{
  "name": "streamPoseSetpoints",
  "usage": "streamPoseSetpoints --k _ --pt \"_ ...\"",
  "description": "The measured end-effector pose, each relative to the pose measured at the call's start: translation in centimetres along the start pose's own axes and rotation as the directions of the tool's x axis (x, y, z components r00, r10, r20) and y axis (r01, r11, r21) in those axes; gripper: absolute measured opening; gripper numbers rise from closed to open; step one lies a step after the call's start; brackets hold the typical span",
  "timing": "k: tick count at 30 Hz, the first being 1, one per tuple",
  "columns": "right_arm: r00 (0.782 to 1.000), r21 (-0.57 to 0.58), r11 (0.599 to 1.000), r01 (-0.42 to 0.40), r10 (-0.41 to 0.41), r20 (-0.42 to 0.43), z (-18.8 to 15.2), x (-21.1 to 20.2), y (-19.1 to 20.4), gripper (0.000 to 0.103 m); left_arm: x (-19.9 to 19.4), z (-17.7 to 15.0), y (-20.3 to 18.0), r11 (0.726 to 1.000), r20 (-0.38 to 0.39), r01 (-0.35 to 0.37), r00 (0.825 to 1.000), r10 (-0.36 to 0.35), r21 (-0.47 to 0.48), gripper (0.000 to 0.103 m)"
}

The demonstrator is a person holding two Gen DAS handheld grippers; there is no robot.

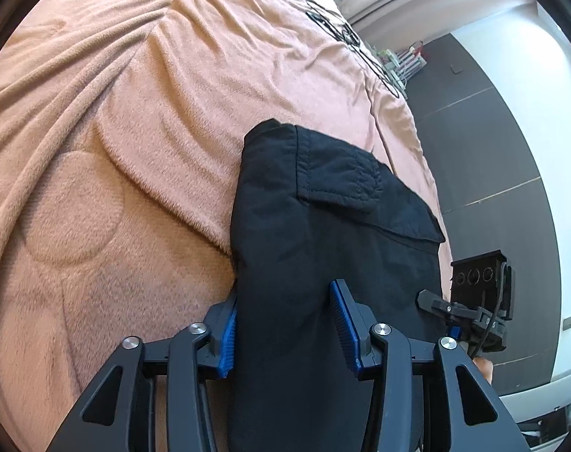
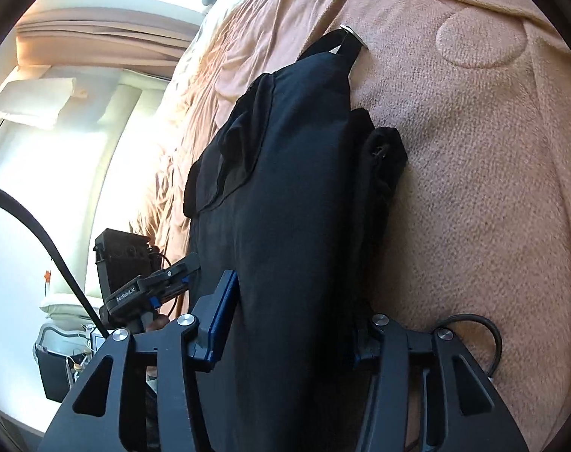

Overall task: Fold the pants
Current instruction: 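Close the left gripper on the pocket end while right gripper grips the stack's other end, then lift the folded stack with both grippers and carry it toward the black pile by the headboard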

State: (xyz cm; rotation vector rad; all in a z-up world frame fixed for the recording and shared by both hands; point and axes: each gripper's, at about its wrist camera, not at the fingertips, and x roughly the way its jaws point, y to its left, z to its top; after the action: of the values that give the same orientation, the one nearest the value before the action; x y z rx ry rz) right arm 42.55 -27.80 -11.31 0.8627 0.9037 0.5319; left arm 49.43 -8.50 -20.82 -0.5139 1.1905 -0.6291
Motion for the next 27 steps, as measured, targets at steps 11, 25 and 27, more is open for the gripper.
streamPoseSetpoints --k 11,25,27 --pt "0.996 -0.12 0.991 0.05 -0.041 0.073 -2.1 -1.8 3.5 0.028 -2.1 -0.3 -2.2 0.998 0.085 -0.001 0.996 -0.004 0.061 0.016" --pt "0.988 -0.224 0.973 0.051 -0.017 0.152 -5.3 -4.1 7.2 0.024 -6.2 -1.8 -5.5 0.992 0.183 -0.003 0.983 -0.021 0.129 0.014" --pt "0.986 -0.24 0.969 0.052 -0.012 0.167 -5.7 -4.5 7.8 0.024 -6.9 -2.0 -6.1 0.99 0.199 -0.002 0.98 -0.026 0.14 0.014"
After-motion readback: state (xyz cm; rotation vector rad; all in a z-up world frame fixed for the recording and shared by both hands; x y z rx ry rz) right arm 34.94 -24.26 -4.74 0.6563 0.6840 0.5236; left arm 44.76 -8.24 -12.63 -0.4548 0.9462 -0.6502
